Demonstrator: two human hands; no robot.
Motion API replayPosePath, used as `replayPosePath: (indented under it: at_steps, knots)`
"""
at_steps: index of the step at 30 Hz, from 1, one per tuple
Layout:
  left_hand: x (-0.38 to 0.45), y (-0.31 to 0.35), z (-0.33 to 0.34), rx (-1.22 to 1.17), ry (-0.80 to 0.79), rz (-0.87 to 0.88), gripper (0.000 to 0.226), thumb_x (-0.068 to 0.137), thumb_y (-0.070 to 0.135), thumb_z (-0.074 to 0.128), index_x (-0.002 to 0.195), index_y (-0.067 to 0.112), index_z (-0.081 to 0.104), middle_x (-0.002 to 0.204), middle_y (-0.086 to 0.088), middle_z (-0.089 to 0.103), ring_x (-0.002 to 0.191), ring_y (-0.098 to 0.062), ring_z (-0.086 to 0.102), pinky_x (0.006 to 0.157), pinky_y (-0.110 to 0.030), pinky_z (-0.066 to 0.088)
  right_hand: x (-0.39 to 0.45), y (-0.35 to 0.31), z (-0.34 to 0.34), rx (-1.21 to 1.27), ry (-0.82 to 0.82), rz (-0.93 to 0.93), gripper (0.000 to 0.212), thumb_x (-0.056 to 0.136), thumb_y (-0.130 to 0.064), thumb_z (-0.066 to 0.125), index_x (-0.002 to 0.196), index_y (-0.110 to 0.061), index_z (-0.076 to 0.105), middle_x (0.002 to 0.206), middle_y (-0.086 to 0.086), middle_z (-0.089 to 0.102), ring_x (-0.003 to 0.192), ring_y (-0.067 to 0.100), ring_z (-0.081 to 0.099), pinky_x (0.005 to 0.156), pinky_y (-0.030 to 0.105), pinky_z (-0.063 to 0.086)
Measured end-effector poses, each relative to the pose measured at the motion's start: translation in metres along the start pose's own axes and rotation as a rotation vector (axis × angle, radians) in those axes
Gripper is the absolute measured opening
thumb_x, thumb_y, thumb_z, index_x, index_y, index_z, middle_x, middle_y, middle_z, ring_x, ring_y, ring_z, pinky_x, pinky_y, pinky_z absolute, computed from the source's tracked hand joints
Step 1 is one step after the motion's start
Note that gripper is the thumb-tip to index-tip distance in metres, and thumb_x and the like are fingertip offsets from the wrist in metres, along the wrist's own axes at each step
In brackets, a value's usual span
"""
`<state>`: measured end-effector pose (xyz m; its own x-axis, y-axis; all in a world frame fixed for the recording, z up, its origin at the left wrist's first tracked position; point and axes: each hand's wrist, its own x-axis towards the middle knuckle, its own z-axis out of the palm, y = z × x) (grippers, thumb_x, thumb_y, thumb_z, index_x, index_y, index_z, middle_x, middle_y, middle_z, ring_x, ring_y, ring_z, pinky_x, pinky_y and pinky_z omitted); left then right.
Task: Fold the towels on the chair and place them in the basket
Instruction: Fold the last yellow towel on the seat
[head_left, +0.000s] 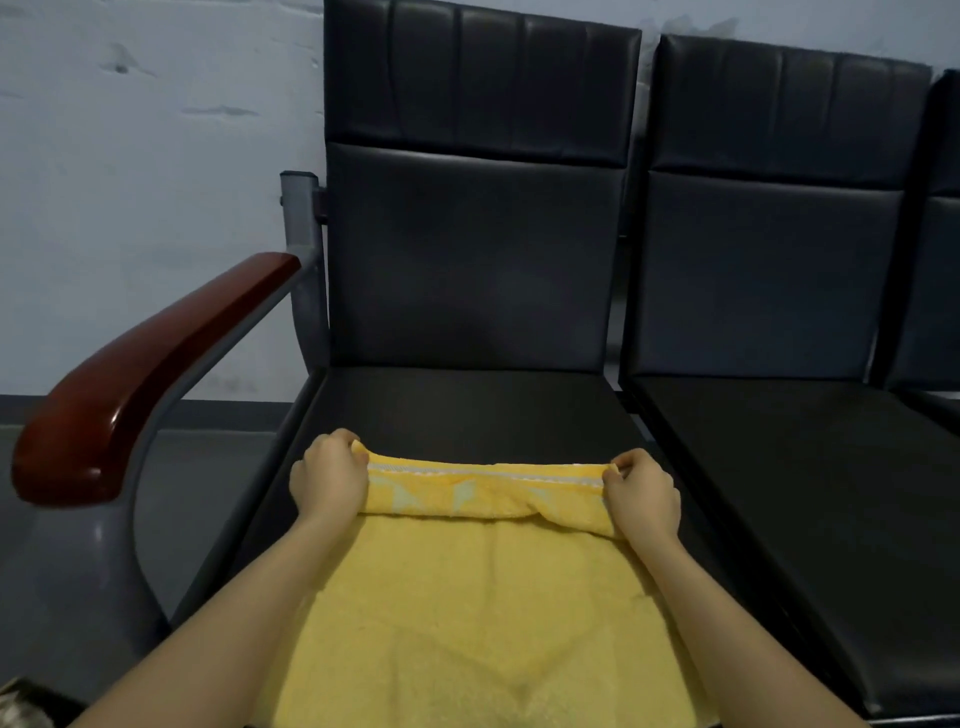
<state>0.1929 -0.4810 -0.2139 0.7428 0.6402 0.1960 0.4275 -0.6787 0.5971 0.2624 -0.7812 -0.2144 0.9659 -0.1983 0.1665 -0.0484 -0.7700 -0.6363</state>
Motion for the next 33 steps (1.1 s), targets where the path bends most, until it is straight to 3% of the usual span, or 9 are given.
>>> replayPosePath:
  at_steps: [4, 8, 14, 19, 23, 26, 29, 33]
  knots:
    - [0.004, -0.003, 0.008, 0.058, 0.0, 0.022, 0.029, 0.095, 0.021, 0.054, 0.122, 0.012, 0.061, 0.115, -0.009, 0.059, 0.104, -0.027, 0.055, 0.089, -0.04, 0.041, 0.003, 0.001, 0.009, -0.018, 0.021, -0.021, 0.015, 0.094, -0.018, 0.056, 0.108, -0.014, 0.06, 0.107, 0.004, 0.06, 0.092, 0.017, 0.056, 0.085, 0.032, 0.041]
    - [0.008, -0.005, 0.004, 0.213, -0.068, 0.043, 0.035, 0.097, 0.03, 0.051, 0.127, 0.014, 0.056, 0.128, -0.008, 0.05, 0.116, -0.027, 0.046, 0.095, -0.039, 0.037, 0.005, 0.004, 0.011, -0.115, -0.03, 0.018, 0.036, 0.097, -0.023, 0.052, 0.131, -0.01, 0.053, 0.128, 0.013, 0.048, 0.117, 0.027, 0.047, 0.1, 0.036, 0.035]
    - [0.004, -0.007, 0.002, 0.223, -0.108, 0.112, 0.027, 0.099, 0.026, 0.046, 0.12, 0.014, 0.057, 0.122, -0.007, 0.052, 0.113, -0.026, 0.046, 0.095, -0.038, 0.037, 0.002, 0.006, 0.008, -0.106, -0.052, 0.001, 0.016, 0.095, -0.023, 0.053, 0.11, -0.019, 0.057, 0.119, 0.006, 0.05, 0.114, 0.024, 0.045, 0.1, 0.039, 0.031]
    - [-0.009, -0.012, -0.006, 0.198, -0.11, 0.16, 0.021, 0.098, 0.023, 0.047, 0.116, 0.018, 0.056, 0.12, -0.005, 0.054, 0.111, -0.026, 0.047, 0.093, -0.037, 0.038, -0.01, 0.011, 0.004, -0.007, -0.021, -0.053, 0.008, 0.095, -0.016, 0.055, 0.096, -0.024, 0.052, 0.094, -0.004, 0.058, 0.097, 0.018, 0.055, 0.096, 0.036, 0.028]
    - [-0.014, -0.018, -0.017, 0.085, -0.149, 0.119, 0.017, 0.095, 0.02, 0.055, 0.107, 0.018, 0.067, 0.117, -0.003, 0.059, 0.112, -0.024, 0.051, 0.093, -0.04, 0.042, -0.022, 0.015, -0.002, 0.061, 0.005, -0.074, 0.011, 0.096, -0.015, 0.052, 0.104, -0.022, 0.056, 0.099, -0.004, 0.06, 0.1, 0.018, 0.056, 0.098, 0.035, 0.027]
    - [-0.019, -0.02, -0.024, 0.086, -0.22, 0.12, 0.023, 0.094, 0.02, 0.056, 0.115, 0.02, 0.065, 0.123, -0.001, 0.059, 0.119, -0.023, 0.048, 0.097, -0.041, 0.038, -0.031, 0.015, -0.004, 0.032, -0.009, -0.102, 0.021, 0.098, -0.017, 0.05, 0.116, -0.018, 0.06, 0.11, -0.002, 0.06, 0.106, 0.017, 0.054, 0.1, 0.035, 0.026]
    - [-0.028, -0.024, -0.027, 0.193, -0.264, 0.209, 0.03, 0.097, 0.026, 0.051, 0.125, 0.021, 0.06, 0.132, 0.001, 0.052, 0.124, -0.024, 0.042, 0.1, -0.041, 0.034, -0.036, 0.017, -0.005, 0.025, -0.021, -0.121, 0.021, 0.098, -0.018, 0.049, 0.114, -0.019, 0.062, 0.11, -0.001, 0.062, 0.106, 0.018, 0.054, 0.095, 0.034, 0.026]
    - [-0.044, -0.028, -0.029, 0.257, -0.205, 0.319, 0.023, 0.097, 0.031, 0.049, 0.115, 0.022, 0.06, 0.121, 0.001, 0.053, 0.112, -0.02, 0.046, 0.094, -0.036, 0.037, -0.046, 0.02, -0.008, 0.025, -0.022, -0.129, 0.02, 0.098, -0.019, 0.049, 0.112, -0.019, 0.062, 0.108, -0.001, 0.063, 0.103, 0.017, 0.055, 0.091, 0.032, 0.024]
